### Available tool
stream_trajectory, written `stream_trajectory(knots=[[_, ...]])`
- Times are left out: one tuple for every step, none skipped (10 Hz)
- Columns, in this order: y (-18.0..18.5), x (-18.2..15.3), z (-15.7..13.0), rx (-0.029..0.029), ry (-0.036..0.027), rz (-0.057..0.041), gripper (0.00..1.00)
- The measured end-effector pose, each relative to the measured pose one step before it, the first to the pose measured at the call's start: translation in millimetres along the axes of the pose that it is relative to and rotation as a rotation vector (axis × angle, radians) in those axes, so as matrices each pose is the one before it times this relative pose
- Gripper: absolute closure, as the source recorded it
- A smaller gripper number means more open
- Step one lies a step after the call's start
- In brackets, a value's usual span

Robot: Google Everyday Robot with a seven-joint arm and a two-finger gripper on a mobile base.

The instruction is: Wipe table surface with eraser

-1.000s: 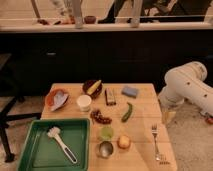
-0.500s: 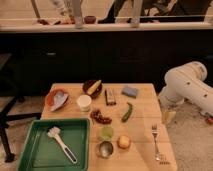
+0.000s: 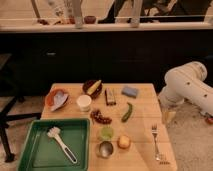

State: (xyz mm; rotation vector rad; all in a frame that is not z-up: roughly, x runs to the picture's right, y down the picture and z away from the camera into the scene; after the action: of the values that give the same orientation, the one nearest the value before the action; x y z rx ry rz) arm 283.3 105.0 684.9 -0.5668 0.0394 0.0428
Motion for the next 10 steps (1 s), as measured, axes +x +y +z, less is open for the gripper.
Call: stream_trajectory(knots=[[-0.01, 0.01, -0.03, 0.00004, 0.00001, 0.00002, 0.20], [-0.17, 0.12, -0.08, 0.00021, -0.00023, 0.00056, 0.20], [-0.65, 0.63, -0.35, 0.00103, -0.00021, 0.00712, 0.20], [-3.42, 0.02, 0.86, 0.00189, 0.00179, 0.04180, 0.20], [-8.84, -9.69, 1.54, 0.00152, -0.01780, 0.07907, 0.20], [-5.37, -9.62, 1.45, -0.00069, -0.01616, 0.05810, 0.20], [-2.74, -12.56, 1.56, -0.00302, -0.01599, 0.04649, 0.20], [-2.50, -17.47, 3.05, -0.00432, -0.01997, 0.02504, 0.20], [-2.19, -13.97, 1.71, 0.00070, -0.01413, 0.02089, 0.20], [-2.02, -18.12, 2.84, 0.00027, -0.02179, 0.05471, 0.20]])
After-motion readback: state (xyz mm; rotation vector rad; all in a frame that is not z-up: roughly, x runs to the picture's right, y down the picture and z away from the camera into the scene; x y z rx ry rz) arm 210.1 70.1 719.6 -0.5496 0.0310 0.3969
